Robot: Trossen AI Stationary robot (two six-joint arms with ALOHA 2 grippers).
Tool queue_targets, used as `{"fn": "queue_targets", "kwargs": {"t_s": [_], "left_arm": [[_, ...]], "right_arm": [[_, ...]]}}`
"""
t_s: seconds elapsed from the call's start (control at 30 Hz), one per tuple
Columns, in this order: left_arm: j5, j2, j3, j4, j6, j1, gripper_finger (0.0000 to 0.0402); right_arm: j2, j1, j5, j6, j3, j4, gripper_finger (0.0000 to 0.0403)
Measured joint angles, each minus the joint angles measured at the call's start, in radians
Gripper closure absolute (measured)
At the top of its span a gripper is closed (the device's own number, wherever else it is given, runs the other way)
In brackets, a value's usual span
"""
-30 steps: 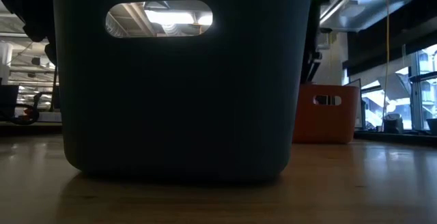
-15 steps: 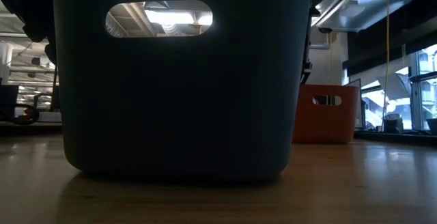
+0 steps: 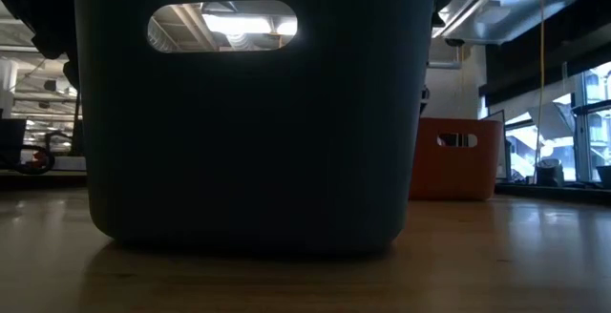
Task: Sort soda cans
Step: Put the blue-white soda can into the orange bin
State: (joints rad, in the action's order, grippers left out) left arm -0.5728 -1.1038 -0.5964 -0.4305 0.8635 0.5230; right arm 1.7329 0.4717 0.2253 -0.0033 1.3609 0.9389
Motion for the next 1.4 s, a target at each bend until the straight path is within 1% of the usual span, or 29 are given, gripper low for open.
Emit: {"fn": "queue_targets", "kwargs": {"t_s": [0.17, 0.37, 0.53, 0.63, 0.73, 0.9, 0.97, 1.03, 1.17, 1.4], "left_arm": [[0.000, 0.000, 0.000, 0.000, 0.000, 0.000, 0.0066], [0.000, 0.000, 0.000, 0.000, 0.001, 0.000, 0.0066], [0.000, 0.000, 0.000, 0.000, 0.003, 0.000, 0.0066], [0.000, 0.000, 0.000, 0.001, 0.013, 0.000, 0.0066], [0.000, 0.000, 0.000, 0.001, 0.019, 0.000, 0.0066], [0.000, 0.000, 0.000, 0.001, 0.019, 0.000, 0.0066], [0.000, 0.000, 0.000, 0.001, 0.019, 0.000, 0.0066], [0.000, 0.000, 0.000, 0.001, 0.019, 0.000, 0.0066], [0.000, 0.000, 0.000, 0.001, 0.019, 0.000, 0.0066], [0.000, 0.000, 0.000, 0.001, 0.018, 0.000, 0.0066]], "right_arm": [[0.000, 0.000, 0.003, -0.004, 0.006, 0.013, 0.0057], [-0.012, -0.014, 0.011, -0.002, 0.084, 0.176, 0.0057], [-0.060, -0.061, 0.026, 0.009, 0.155, 0.257, 0.0057], [-0.090, -0.099, 0.026, 0.059, 0.199, 0.347, 0.0056], [-0.131, -0.157, 0.008, 0.109, 0.217, 0.447, 0.0056], [-0.197, -0.278, -0.057, 0.220, 0.217, 0.593, 0.0056], [-0.220, -0.331, -0.060, 0.272, 0.217, 0.631, 0.0056], [-0.240, -0.386, -0.062, 0.318, 0.215, 0.631, 0.0056], [-0.287, -0.510, -0.098, 0.397, 0.193, 0.631, 0.0056], [-0.361, -0.707, -0.115, 0.564, 0.080, 0.632, 0.0056]]}}
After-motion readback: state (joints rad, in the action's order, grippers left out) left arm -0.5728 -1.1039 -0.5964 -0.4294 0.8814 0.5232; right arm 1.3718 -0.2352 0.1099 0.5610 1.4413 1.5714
